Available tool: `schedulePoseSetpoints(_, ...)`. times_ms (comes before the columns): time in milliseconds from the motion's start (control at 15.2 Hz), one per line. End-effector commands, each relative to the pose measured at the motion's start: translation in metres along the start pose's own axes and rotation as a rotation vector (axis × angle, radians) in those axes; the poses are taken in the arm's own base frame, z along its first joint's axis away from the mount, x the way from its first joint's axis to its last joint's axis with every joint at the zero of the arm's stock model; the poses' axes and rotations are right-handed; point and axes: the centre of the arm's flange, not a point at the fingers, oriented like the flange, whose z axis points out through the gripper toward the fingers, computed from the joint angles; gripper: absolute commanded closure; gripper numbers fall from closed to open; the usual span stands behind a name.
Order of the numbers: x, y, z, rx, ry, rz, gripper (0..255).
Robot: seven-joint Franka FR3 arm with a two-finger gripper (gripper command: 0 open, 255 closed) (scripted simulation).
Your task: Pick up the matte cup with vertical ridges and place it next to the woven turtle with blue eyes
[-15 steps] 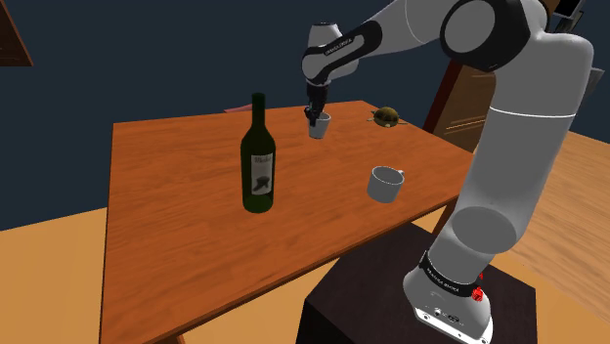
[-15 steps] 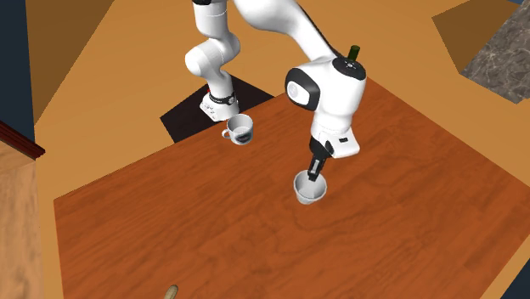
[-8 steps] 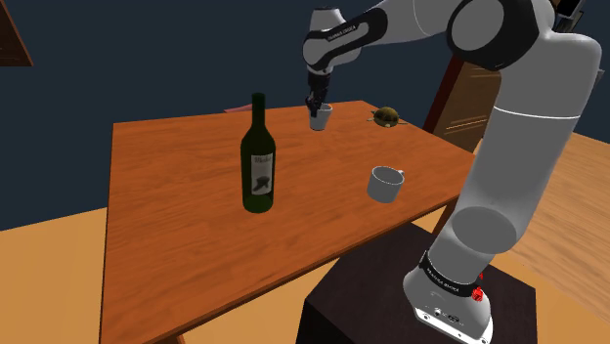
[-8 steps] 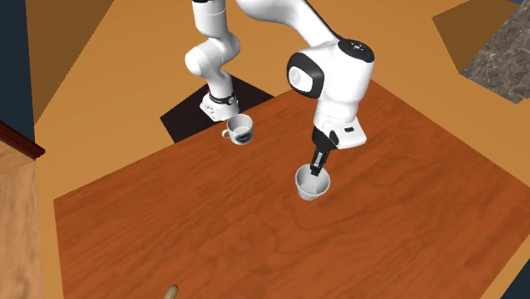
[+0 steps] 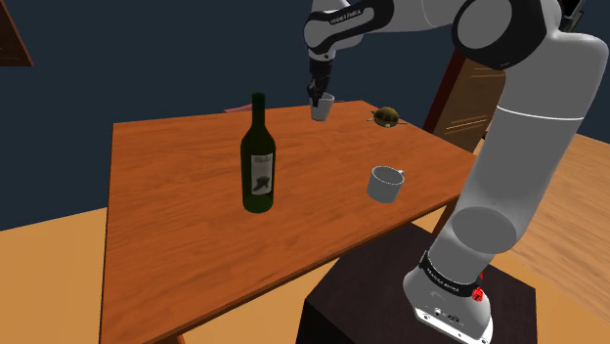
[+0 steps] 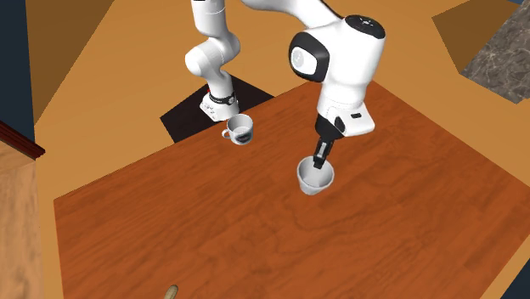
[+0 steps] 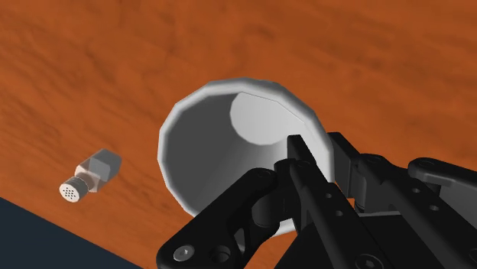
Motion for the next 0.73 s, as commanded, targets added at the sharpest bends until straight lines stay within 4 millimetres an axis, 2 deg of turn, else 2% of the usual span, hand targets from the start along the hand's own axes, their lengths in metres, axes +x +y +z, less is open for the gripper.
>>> schedulePoseSetpoints(0, 0.000, 0.002, -0.011, 0.000, 0.000, 0.000, 255)
schedulePoseSetpoints(330, 0.001, 0.007, -0.036, 0.000, 0.000, 0.000, 255)
schedulePoseSetpoints(660, -0.044, 0.054, -0.030, 0.000, 0.000, 0.000, 255)
